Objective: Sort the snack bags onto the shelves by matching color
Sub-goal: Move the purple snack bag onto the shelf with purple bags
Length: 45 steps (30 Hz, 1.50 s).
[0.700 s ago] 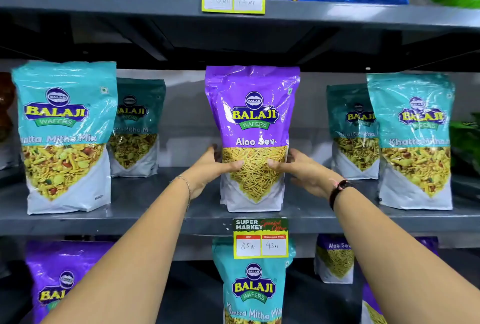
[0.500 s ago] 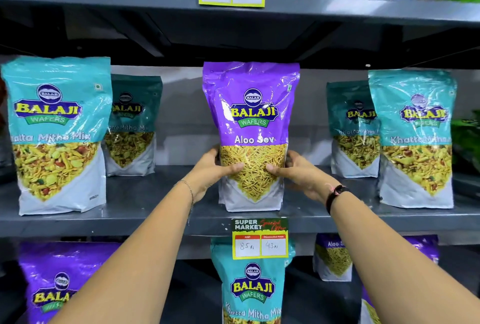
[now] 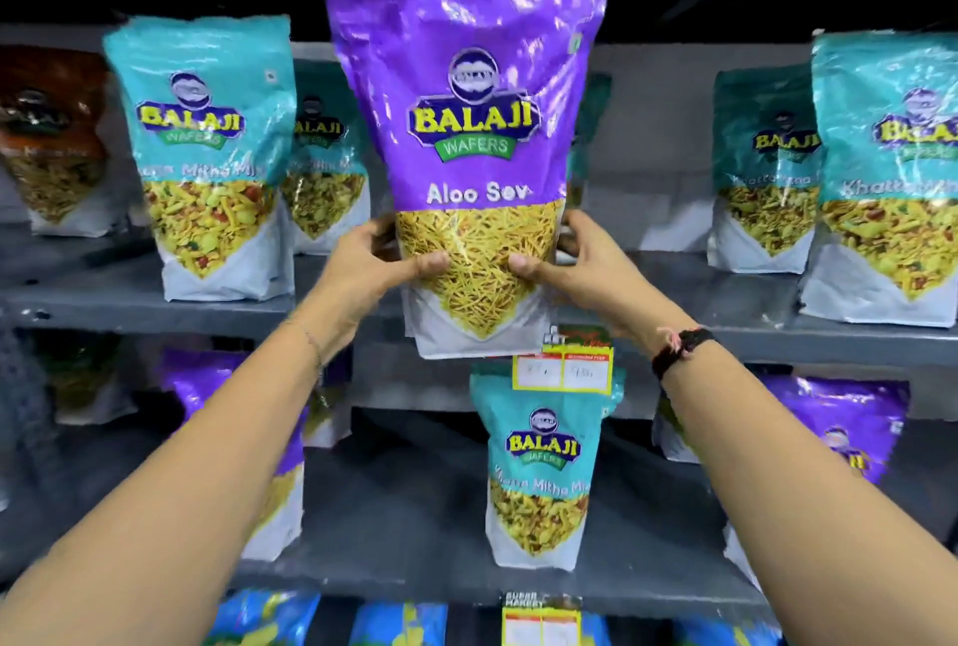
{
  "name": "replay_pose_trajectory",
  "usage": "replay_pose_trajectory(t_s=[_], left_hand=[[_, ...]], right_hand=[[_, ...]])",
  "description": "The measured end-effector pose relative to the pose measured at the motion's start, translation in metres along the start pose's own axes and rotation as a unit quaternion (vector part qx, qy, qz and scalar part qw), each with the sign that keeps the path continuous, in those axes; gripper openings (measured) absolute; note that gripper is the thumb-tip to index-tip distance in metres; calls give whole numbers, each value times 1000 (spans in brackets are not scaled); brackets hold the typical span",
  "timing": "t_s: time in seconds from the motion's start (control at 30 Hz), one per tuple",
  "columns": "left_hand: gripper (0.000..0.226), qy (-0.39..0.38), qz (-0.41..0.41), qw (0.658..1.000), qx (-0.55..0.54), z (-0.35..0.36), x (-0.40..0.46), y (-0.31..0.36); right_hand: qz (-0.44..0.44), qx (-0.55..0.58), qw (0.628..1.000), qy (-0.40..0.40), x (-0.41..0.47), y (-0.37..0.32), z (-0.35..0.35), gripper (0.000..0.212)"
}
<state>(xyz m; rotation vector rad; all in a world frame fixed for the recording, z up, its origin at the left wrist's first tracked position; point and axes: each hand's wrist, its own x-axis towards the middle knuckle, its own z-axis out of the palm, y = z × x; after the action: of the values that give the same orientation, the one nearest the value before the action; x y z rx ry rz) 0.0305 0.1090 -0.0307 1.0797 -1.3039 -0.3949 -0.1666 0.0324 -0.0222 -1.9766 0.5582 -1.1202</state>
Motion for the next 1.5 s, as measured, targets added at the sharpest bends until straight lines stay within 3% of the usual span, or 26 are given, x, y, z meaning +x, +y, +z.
replay_pose_trajectory(t_s=[0.1,0.27,0.5,0.7,0.87,1.17,1.33,1.5], left_hand=[[62,15,3,1000,16,-29,-30,-1],[70,51,-38,998,23,-68,-84,-17],[77,77,-127,988,33,-90,-153,-86],[48,79,-216,972,41,-76,-187,-171],[44,65,-263,962,32,-54,-187,-229],[59,49,-274,960,26,-38,-151,-293],[61,34,-282,958,30,-32,-134,-315],[63,37,-288,957,13,-30,-133,-323]], right_hand=[[-16,30,999,-21,-14,-3,34,47],[-11,34,999,-39,-41,16,92,48],[42,74,994,-71,-91,100,163,42],[107,95,986,-89,-119,178,190,52],[156,89,979,-102,-117,231,192,58],[207,100,970,-81,-89,288,195,56],[217,93,970,-62,-79,309,199,56],[223,75,971,-46,-82,310,207,69]])
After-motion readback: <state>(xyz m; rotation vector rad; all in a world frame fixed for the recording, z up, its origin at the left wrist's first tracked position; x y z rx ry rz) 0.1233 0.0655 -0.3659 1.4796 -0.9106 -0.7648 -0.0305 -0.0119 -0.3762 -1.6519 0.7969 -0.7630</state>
